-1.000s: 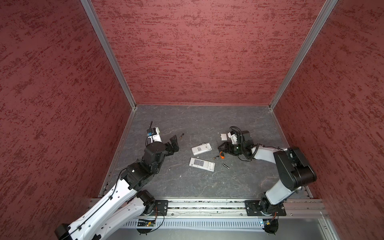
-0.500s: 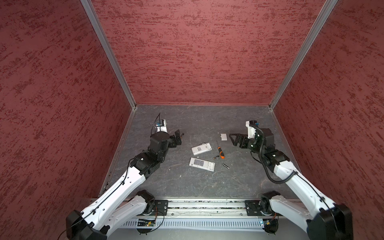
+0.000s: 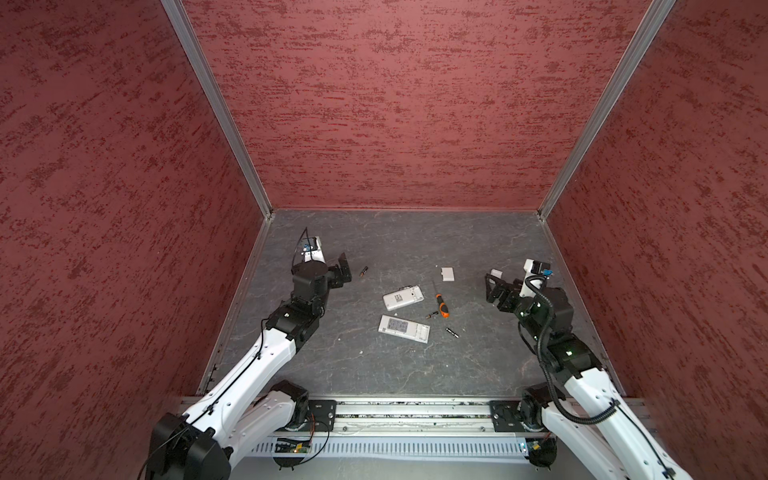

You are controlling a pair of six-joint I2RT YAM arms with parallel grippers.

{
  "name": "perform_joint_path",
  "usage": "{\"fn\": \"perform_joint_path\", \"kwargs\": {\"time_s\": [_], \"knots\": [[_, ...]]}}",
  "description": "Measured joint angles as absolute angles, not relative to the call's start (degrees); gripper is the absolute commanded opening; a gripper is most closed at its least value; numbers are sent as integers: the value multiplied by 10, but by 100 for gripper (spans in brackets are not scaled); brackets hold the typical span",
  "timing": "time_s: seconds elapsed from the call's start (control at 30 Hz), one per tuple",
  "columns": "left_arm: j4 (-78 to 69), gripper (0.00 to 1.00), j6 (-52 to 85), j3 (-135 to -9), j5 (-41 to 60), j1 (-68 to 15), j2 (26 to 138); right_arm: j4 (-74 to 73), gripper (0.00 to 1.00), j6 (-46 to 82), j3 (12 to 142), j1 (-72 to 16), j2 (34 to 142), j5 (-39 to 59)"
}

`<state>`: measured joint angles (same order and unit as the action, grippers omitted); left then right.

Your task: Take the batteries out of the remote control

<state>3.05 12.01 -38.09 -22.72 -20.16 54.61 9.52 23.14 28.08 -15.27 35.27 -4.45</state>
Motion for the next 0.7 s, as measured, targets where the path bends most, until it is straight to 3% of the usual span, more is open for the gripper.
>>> {"fn": "perform_joint_path", "kwargs": {"time_s": [0.43, 0.7], "knots": [[-113, 99, 76, -242, -179, -60, 590, 75, 99, 224, 272, -153, 340, -64], [-276, 100, 53, -219, -120, 7, 698, 51, 99, 207, 255, -153, 349, -90]]}}
